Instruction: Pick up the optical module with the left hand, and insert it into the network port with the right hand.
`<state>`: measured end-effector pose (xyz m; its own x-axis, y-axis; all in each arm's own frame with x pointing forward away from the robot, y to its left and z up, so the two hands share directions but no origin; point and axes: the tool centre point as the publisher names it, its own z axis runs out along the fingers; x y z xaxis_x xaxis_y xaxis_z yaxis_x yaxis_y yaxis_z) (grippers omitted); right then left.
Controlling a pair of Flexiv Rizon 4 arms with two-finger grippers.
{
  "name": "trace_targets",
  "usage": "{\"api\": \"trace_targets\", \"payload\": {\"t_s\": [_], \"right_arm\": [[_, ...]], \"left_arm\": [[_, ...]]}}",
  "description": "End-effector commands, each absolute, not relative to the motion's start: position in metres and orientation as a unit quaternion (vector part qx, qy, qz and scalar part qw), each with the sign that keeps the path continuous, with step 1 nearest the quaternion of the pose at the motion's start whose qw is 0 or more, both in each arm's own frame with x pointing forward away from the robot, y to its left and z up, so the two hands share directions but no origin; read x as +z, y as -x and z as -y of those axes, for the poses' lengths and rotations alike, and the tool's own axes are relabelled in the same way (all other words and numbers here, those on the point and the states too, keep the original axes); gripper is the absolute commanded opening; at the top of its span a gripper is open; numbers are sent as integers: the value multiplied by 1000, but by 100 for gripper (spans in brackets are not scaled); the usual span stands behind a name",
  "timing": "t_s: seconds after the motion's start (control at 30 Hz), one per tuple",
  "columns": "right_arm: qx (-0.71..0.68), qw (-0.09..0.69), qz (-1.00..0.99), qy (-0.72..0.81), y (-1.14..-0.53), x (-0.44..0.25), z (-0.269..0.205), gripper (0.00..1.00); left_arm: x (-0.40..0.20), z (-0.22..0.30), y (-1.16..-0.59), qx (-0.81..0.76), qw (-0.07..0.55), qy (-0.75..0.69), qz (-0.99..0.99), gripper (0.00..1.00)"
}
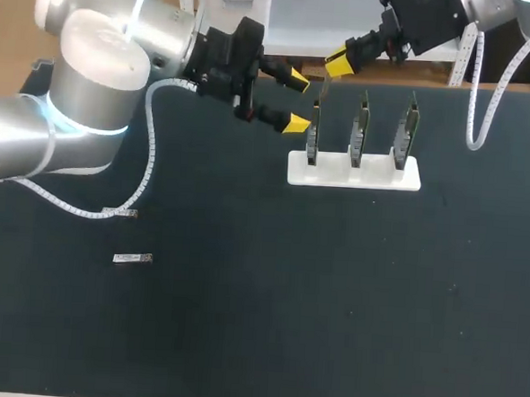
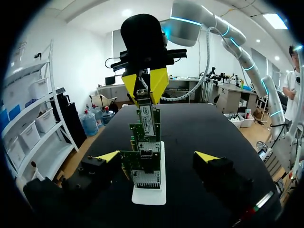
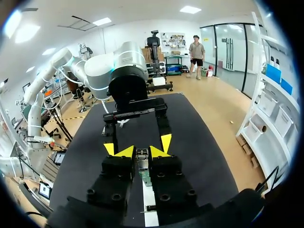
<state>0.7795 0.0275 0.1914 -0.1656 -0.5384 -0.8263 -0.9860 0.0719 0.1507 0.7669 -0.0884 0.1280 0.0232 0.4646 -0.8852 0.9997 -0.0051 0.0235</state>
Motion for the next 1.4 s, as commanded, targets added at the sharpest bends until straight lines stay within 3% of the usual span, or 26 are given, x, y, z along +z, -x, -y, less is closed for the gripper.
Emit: {"api": "trace_targets", "payload": {"t_s": [0.03,0.53,1.4], "right_arm": [[371,302,-667,571,-780,191,-27,0],[368,301,-670,570,-779,191,-27,0],[366,304,-672,568,-774,191,-24,0]], "left_arm": [[124,87,-777,-356,345,-622,-606,100],[108,83,-779,-330,295,-643,-625,100],[96,80,-779,-306,271,-655,-635,100]]}}
